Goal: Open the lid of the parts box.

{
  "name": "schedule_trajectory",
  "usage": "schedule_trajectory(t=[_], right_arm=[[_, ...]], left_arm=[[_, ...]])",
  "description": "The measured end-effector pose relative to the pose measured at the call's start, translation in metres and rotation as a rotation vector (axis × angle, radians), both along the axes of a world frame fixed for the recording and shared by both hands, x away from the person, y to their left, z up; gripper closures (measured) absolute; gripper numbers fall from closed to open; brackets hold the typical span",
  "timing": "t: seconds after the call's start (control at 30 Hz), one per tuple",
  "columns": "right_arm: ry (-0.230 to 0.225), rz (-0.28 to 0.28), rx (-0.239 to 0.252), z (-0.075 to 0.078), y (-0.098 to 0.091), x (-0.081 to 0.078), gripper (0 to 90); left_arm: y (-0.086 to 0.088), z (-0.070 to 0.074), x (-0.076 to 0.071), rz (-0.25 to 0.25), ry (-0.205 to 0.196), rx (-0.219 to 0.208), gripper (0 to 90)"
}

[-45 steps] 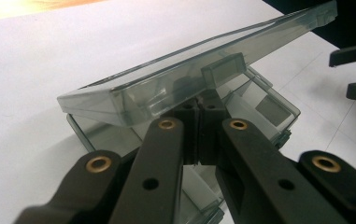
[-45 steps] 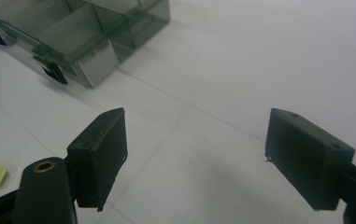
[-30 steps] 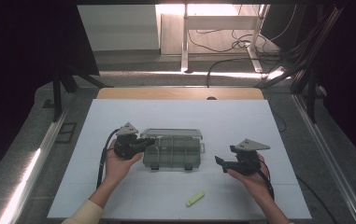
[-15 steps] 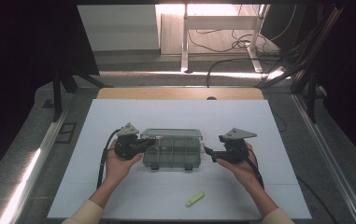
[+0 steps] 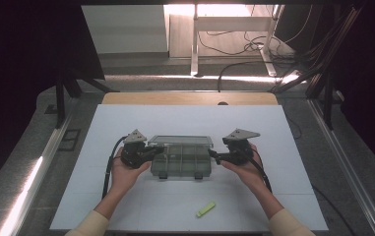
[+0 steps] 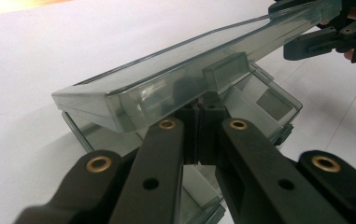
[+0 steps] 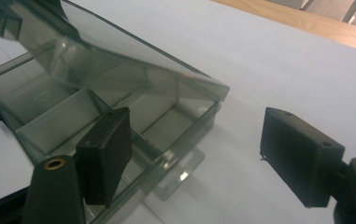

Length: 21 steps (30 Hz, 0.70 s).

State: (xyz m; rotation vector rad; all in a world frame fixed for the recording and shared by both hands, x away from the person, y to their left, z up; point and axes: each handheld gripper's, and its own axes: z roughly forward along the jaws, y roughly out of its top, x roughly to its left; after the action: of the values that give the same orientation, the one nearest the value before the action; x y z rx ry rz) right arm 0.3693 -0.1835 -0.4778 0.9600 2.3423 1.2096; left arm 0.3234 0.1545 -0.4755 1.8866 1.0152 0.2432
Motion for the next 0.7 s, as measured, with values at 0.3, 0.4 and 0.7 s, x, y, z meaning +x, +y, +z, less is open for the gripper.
schedule_trajectory(t=[0.3,0.4,0.7], right_arm=[[0.004,0.011,-0.006,-0.002,0.007,0.005,26.8],[0.004,0.012,-0.006,-0.002,0.008,0.006,27.0],[0.0,0.012,-0.008,0.0,0.013,0.01,28.5]], left_arm=[[0.001,0.0,0.0,0.001,0.002,-0.001,89.6],[0.001,0.0,0.0,0.001,0.002,-0.001,89.6],[0.001,0.0,0.0,0.001,0.002,0.001,89.6]])
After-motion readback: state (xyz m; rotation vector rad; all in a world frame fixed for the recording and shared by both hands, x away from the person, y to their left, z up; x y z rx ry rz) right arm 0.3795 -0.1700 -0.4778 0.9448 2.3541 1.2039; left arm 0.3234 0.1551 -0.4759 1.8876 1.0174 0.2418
